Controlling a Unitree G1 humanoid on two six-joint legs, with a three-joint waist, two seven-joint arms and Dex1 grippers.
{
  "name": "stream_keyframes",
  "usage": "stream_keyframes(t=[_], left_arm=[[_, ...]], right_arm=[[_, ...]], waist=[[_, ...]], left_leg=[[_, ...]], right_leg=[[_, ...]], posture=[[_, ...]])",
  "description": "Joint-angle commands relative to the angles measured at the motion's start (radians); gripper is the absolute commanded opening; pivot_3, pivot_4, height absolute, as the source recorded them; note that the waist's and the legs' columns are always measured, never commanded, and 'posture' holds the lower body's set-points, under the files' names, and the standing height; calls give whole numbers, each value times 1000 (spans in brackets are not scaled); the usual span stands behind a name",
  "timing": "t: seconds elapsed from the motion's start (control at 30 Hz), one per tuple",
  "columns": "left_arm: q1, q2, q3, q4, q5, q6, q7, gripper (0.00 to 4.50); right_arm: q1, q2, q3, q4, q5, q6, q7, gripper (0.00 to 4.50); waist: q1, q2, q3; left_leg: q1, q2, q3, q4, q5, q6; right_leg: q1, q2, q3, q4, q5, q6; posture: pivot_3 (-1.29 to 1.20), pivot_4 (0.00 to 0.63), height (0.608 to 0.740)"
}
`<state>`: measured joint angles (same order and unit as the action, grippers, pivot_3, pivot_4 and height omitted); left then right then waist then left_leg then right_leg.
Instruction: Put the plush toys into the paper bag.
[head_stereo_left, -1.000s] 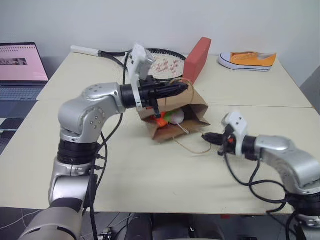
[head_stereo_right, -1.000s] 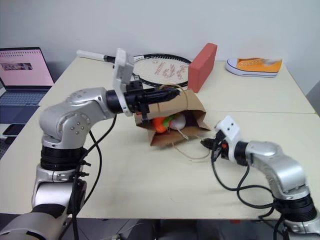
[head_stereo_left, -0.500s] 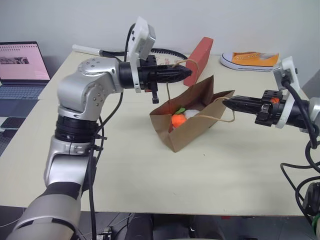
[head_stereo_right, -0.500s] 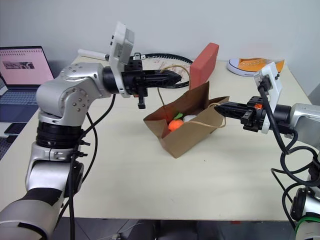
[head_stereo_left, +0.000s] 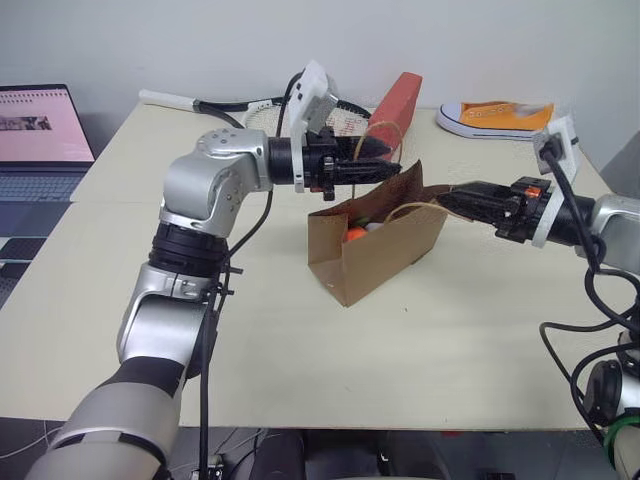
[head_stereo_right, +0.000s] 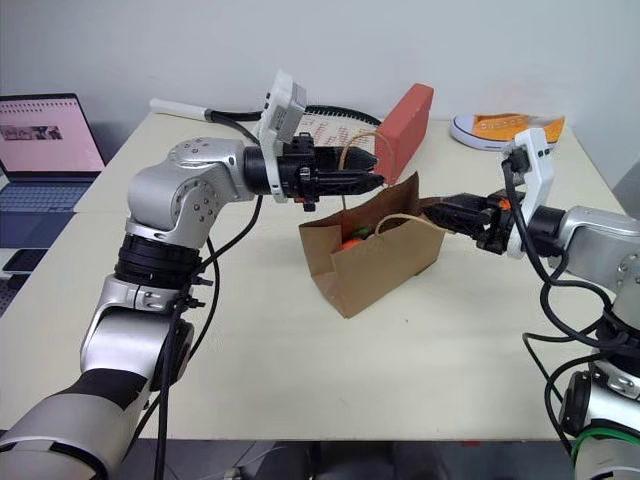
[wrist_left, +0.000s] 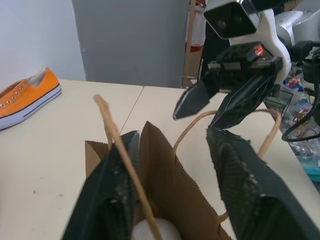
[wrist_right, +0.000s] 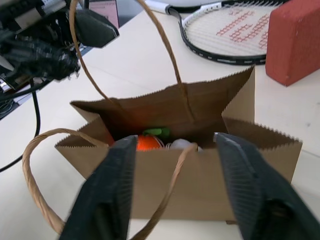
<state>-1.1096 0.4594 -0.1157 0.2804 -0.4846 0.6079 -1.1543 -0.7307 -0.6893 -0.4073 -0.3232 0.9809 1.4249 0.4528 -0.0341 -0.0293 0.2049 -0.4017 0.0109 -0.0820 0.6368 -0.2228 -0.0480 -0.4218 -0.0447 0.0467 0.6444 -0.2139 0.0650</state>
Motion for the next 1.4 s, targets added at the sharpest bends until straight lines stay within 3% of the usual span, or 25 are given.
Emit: stream_keyframes(t=[0.03,0.07,0.13,0.27,0.47,0.57,0.7,0.87,1.0,1.4], left_arm=[[10,65,43,-56,6,-7,-20,3516],[24,84,45,-63,9,-8,-22,3848],[54,116,48,-72,27,-26,-17,4450],[99,153,69,-86,46,-53,3,4482],[172,207,127,-130,33,-41,33,4482],[283,246,182,-214,4,-30,37,4482],[472,288,239,-367,-46,-18,29,4482],[627,229,286,-542,-162,64,120,4482],[664,169,255,-588,-159,44,190,4482],[606,70,173,-445,-99,-52,204,4482]], right_arm=[[-32,-61,-56,21,29,-30,29,4018],[-36,-81,-61,38,25,-42,37,4442],[-40,-121,-63,69,10,-76,55,4500],[-21,-195,-41,100,-48,-189,114,4500],[98,-291,-1,82,-196,-511,333,4500],[235,-361,21,36,-273,-658,484,4500],[339,-384,29,-33,-260,-691,560,4500],[388,-370,66,-147,-194,-649,581,4500],[376,-358,99,-212,-146,-618,556,4500],[363,-362,113,-253,-93,-577,505,4500]], waist=[[0,0,0],[0,0,0],[1,0,0],[1,0,0],[1,0,0],[-1,0,0],[-8,0,0],[0,0,0],[6,0,0],[6,0,0]], left_leg=[[0,0,0,0,0,0],[0,0,0,0,0,0],[0,0,0,0,0,0],[0,0,0,0,0,0],[0,0,0,-1,0,0],[1,0,1,-2,0,0],[2,1,2,-2,0,0],[2,1,1,0,0,0],[1,1,1,3,0,0],[1,1,1,6,0,0]], right_leg=[[0,0,0,0,0,0],[0,0,0,0,0,0],[0,0,0,0,0,0],[0,0,0,0,0,0],[0,0,0,-1,0,0],[0,0,0,-1,0,0],[0,0,0,0,0,0],[1,0,0,0,0,0],[2,0,0,0,0,0],[3,0,0,0,-2,-4]], posture=[[0,150,740],[0,150,740],[0,150,740],[0,150,740],[0,150,740],[0,150,740],[0,150,740],[0,150,740],[0,150,740],[0,150,740]])
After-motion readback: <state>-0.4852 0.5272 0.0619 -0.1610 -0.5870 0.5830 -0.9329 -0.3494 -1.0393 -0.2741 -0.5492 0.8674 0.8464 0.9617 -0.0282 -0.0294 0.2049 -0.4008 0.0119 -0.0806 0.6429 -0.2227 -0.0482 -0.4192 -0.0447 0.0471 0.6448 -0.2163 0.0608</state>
